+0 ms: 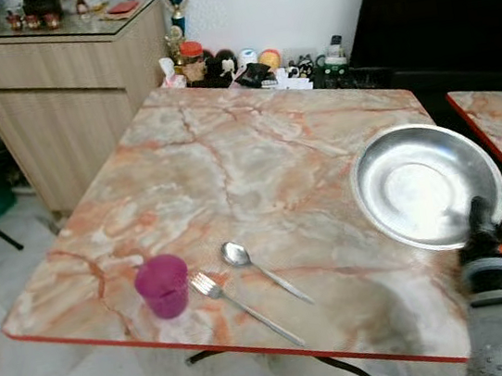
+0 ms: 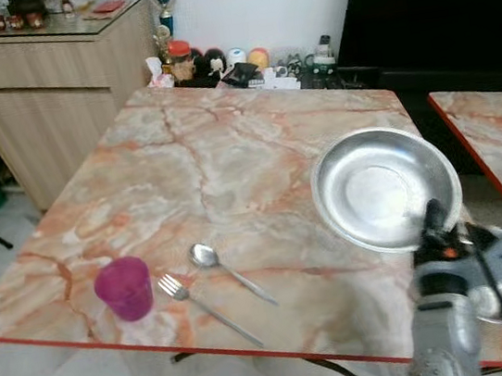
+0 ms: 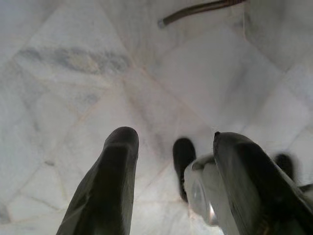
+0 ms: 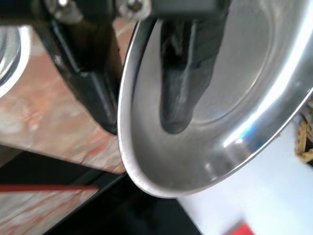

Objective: Setting the table

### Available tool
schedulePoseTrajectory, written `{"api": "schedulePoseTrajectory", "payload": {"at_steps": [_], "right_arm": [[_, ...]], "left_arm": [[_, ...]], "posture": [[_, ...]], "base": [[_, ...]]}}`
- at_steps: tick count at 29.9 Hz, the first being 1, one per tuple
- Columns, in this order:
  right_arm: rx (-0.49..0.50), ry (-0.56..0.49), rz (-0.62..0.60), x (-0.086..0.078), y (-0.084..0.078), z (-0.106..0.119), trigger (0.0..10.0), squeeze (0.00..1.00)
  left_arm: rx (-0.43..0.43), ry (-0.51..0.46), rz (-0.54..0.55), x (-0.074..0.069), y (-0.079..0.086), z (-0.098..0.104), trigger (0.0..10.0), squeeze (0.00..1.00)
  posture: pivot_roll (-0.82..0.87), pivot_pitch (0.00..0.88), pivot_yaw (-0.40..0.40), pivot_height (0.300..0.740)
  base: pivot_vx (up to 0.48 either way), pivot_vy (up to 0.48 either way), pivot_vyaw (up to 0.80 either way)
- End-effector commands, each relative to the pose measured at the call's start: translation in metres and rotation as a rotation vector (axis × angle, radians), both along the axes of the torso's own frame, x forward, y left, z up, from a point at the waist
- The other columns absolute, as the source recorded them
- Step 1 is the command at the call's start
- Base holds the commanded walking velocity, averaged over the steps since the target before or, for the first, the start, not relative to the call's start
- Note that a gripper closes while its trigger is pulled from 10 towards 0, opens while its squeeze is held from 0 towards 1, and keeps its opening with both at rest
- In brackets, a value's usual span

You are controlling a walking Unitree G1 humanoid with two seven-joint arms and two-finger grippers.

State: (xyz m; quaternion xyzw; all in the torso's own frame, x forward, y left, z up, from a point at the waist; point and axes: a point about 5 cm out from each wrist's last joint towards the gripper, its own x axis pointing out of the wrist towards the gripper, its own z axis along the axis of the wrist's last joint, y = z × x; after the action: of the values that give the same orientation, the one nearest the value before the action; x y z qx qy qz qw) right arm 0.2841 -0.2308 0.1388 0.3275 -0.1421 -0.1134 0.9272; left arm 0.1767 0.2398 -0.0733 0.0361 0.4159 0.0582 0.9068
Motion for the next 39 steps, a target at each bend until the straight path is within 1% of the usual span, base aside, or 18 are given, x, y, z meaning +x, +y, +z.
{"api": "schedulePoseTrajectory", "payload": {"at_steps": [1, 5, 15, 18, 23, 27, 28, 33, 39], "right_arm": [[-0.023, -0.014, -0.04, -0.004, -0.013, 0.005, 10.0, 0.0], [-0.027, -0.021, -0.054, -0.005, -0.016, 0.007, 10.0, 0.0], [-0.019, -0.022, -0.057, -0.006, -0.016, 0.007, 10.0, 0.0], [-0.021, -0.017, -0.053, -0.006, -0.016, 0.006, 10.0, 0.0], [-0.034, -0.014, -0.066, -0.008, -0.016, 0.005, 10.0, 0.0], [-0.037, -0.011, -0.067, -0.008, -0.016, 0.005, 10.0, 0.0], [-0.035, -0.009, -0.066, -0.008, -0.015, 0.005, 10.0, 0.0], [-0.028, 0.002, -0.064, -0.007, -0.012, 0.002, 10.0, 0.0], [-0.025, 0.017, -0.089, -0.008, -0.015, 0.0, 10.0, 0.0]], "left_arm": [[-0.008, 0.017, -0.026, -0.002, -0.007, -0.003, 10.0, 0.0], [-0.003, 0.018, -0.042, -0.002, -0.007, -0.003, 10.0, 0.0], [-0.001, 0.025, -0.053, -0.004, -0.007, -0.004, 10.0, 0.0], [-0.001, 0.026, -0.056, -0.004, -0.007, -0.004, 10.0, 0.0], [-0.004, 0.033, -0.069, -0.005, -0.009, -0.005, 10.0, 0.0], [-0.002, 0.035, -0.085, -0.005, -0.01, -0.005, 10.0, 0.0], [0.0, 0.035, -0.09, -0.004, -0.01, -0.005, 10.0, 0.0], [-0.009, 0.025, -0.076, 0.0, -0.014, -0.004, 10.0, 0.0], [-0.016, 0.027, -0.084, -0.001, -0.018, -0.005, 10.0, 0.0]], "posture": [[0.0, 0.024, -0.056, 0.74], [0.0, 0.021, -0.056, 0.74], [-0.01, 0.008, -0.051, 0.74], [-0.01, 0.008, -0.05, 0.74], [-0.01, 0.003, -0.048, 0.74], [-0.01, 0.009, -0.048, 0.74], [-0.01, 0.021, -0.051, 0.74], [-0.01, 0.033, -0.055, 0.74], [-0.02, 0.036, -0.053, 0.74]], "base": [[0.0, -0.401, 0.0], [0.0, -0.41, 0.0], [0.0, -0.417, 0.0], [0.0, -0.416, -0.79], [0.0, -0.418, 0.0], [0.0, -0.417, 0.0], [0.0, -0.42, 0.0], [0.0, -0.416, 0.0], [0.0, -0.418, 0.0]]}}
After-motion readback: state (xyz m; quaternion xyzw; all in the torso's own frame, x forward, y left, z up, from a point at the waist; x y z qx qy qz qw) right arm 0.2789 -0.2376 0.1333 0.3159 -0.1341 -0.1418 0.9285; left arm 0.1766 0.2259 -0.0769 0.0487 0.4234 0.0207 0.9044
